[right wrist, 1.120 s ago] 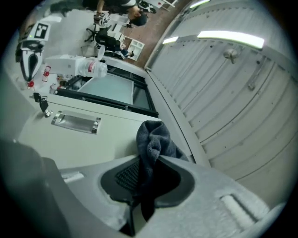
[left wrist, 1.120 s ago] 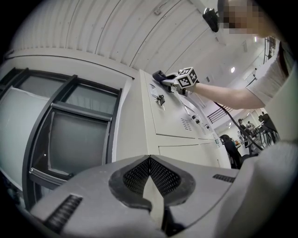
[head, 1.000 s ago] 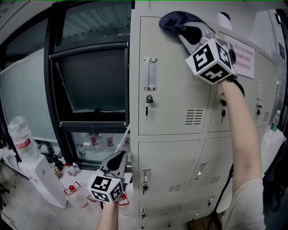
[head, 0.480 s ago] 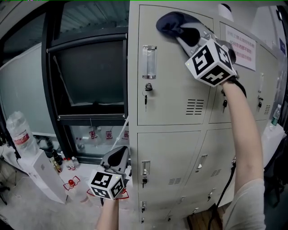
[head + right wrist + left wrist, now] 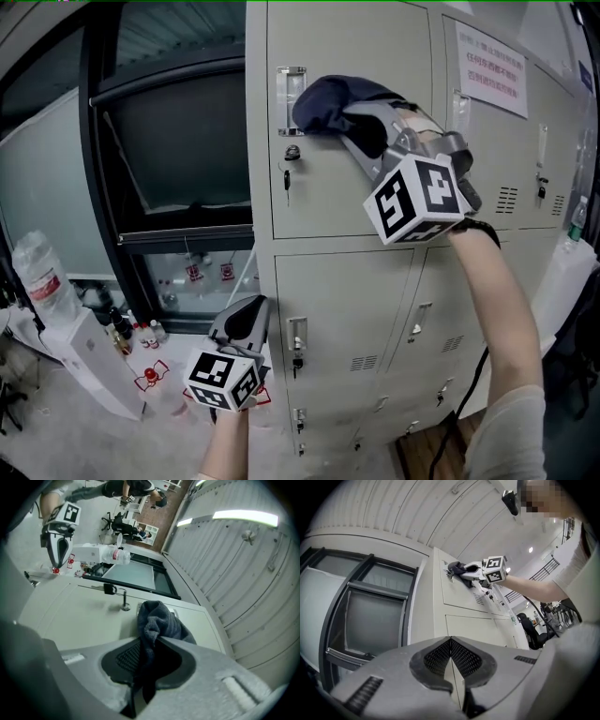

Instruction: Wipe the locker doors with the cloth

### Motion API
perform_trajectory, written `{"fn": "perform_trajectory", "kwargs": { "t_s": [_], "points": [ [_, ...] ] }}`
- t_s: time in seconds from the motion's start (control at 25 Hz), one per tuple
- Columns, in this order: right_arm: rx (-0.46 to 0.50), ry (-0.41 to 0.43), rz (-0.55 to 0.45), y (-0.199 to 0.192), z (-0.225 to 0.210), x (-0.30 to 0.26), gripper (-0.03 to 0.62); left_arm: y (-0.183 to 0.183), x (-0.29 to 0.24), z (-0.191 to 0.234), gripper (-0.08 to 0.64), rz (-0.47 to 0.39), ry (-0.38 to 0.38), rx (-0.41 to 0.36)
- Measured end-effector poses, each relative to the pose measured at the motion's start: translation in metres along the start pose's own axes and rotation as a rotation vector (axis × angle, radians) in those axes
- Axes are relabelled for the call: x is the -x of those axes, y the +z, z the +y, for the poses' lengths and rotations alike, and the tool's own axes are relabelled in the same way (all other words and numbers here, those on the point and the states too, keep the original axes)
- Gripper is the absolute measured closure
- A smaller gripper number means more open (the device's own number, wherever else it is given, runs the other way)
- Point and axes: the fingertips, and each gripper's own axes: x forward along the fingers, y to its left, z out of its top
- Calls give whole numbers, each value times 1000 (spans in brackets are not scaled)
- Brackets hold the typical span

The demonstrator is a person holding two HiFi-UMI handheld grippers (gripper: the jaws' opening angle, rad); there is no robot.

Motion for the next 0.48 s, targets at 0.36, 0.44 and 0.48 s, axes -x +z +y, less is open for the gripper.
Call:
{"fn": "perform_trajectory", "kwargs": {
  "t_s": [0.36, 0.44, 0.48],
  "points": [
    [-27, 34, -21, 14, 73, 27, 531, -6, 2, -10, 561, 16, -12, -9],
    [-6, 48, -33, 18, 92, 32, 531, -7, 4, -8, 561, 19, -8, -13],
    [9, 55, -39, 21, 102, 34, 531, -8, 6, -7, 561, 20, -5, -14]
  ]
}}
